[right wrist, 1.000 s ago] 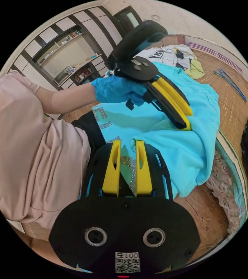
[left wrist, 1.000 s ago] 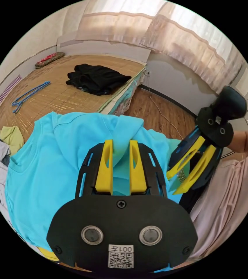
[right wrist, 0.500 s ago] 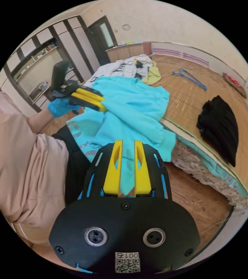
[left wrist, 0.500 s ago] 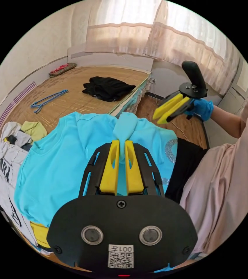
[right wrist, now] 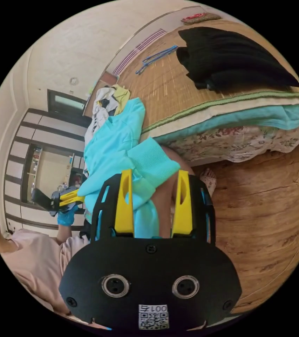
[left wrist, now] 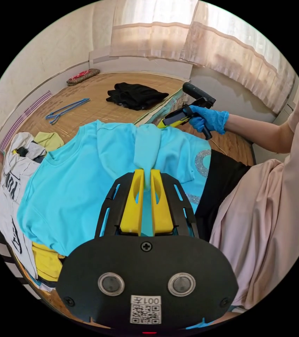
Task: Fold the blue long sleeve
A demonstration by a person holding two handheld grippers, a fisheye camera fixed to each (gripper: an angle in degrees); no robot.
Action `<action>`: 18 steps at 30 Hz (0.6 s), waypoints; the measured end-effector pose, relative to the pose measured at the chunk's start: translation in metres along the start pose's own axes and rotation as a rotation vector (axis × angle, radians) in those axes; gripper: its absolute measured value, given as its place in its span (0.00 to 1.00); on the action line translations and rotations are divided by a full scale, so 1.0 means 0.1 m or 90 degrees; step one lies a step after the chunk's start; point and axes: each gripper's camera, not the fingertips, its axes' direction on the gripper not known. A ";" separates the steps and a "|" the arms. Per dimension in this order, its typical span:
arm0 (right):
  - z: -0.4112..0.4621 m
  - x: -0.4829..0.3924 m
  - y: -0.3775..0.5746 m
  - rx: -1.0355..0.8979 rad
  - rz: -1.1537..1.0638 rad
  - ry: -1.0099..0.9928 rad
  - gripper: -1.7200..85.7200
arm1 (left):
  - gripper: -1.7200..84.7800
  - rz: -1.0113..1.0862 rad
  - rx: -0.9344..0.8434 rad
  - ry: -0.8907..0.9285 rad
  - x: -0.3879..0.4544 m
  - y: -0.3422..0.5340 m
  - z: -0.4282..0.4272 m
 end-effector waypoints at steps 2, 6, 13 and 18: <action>-0.08 -0.09 0.05 0.004 -0.033 -0.016 0.10 | 0.01 -0.007 -0.002 0.002 0.00 0.06 0.00; -0.30 -0.28 0.15 0.048 -0.057 0.004 0.06 | 0.01 -0.022 -0.006 0.002 -0.03 0.15 -0.01; -0.84 -1.18 0.32 0.180 -0.243 -0.168 0.03 | 0.01 -0.083 0.013 -0.027 -0.18 0.36 -0.23; -0.75 -2.19 0.45 0.171 -0.434 -0.278 0.03 | 0.01 -0.144 0.028 -0.073 -0.35 0.63 -0.50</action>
